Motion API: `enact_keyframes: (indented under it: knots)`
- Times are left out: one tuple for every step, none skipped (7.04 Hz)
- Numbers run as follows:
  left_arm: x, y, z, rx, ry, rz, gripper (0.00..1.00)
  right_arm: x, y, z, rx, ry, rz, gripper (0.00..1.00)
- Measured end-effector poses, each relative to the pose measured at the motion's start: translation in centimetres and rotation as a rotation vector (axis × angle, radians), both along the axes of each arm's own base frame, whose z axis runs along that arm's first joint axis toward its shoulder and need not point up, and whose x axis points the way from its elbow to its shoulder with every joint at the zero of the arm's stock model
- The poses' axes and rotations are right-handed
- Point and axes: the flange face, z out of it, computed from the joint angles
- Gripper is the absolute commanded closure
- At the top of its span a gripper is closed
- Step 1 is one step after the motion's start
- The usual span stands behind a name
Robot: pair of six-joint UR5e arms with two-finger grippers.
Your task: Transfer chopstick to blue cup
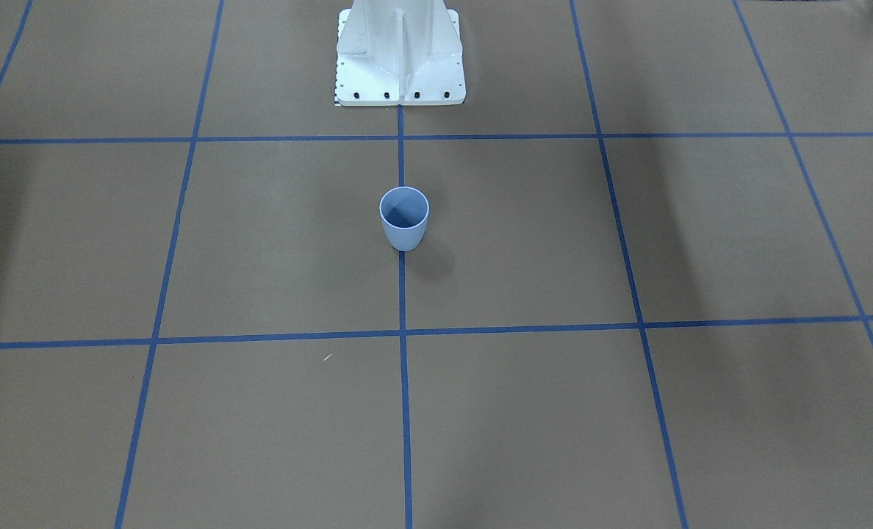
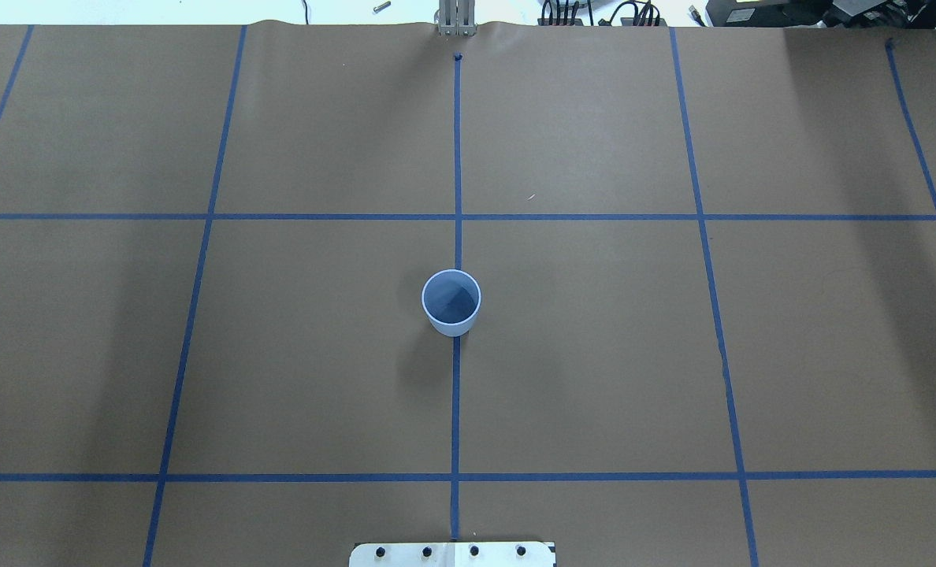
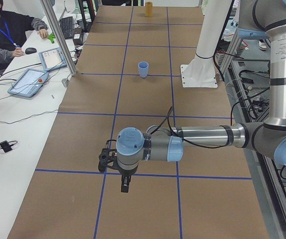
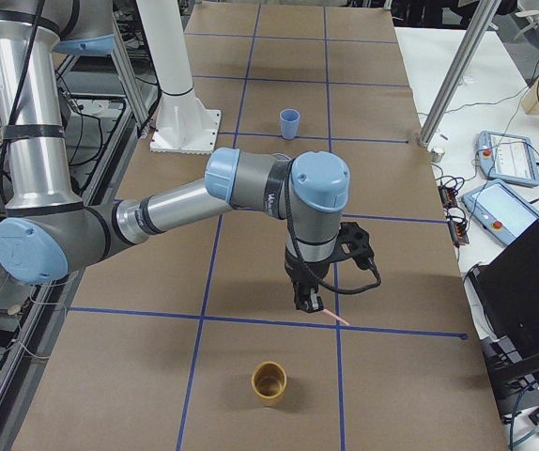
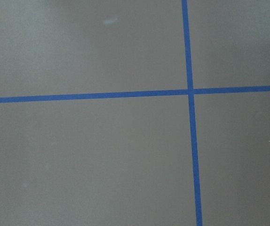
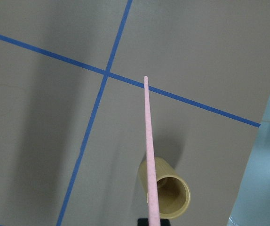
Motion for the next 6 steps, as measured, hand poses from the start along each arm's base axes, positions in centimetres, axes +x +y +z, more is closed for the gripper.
enact_keyframes:
  knots:
    - [-0.1,0.1,0.1,-0.002,0.000,-0.001,0.02,-2.5,-1.2,-2.2,0.035,0.006,-0.033,1.00]
    - [-0.1,0.2,0.2,-0.003,0.000,-0.002,0.02,-4.8,-2.4,-4.6,0.082,0.002,-0.071,1.00]
    - [-0.1,0.2,0.2,-0.005,0.001,-0.002,0.02,-7.2,-3.4,-6.8,0.132,-0.027,-0.112,1.00]
    - [-0.1,0.2,0.3,-0.006,0.001,-0.002,0.02,-9.7,-4.0,-9.3,0.184,-0.079,-0.149,1.00]
    - [-0.1,0.2,0.3,-0.006,0.001,-0.002,0.02,-11.9,-4.2,-11.7,0.233,-0.128,-0.187,1.00]
    - [-0.1,0.2,0.3,-0.007,0.001,-0.002,0.02,-14.6,-4.0,-14.0,0.286,-0.150,-0.243,1.00]
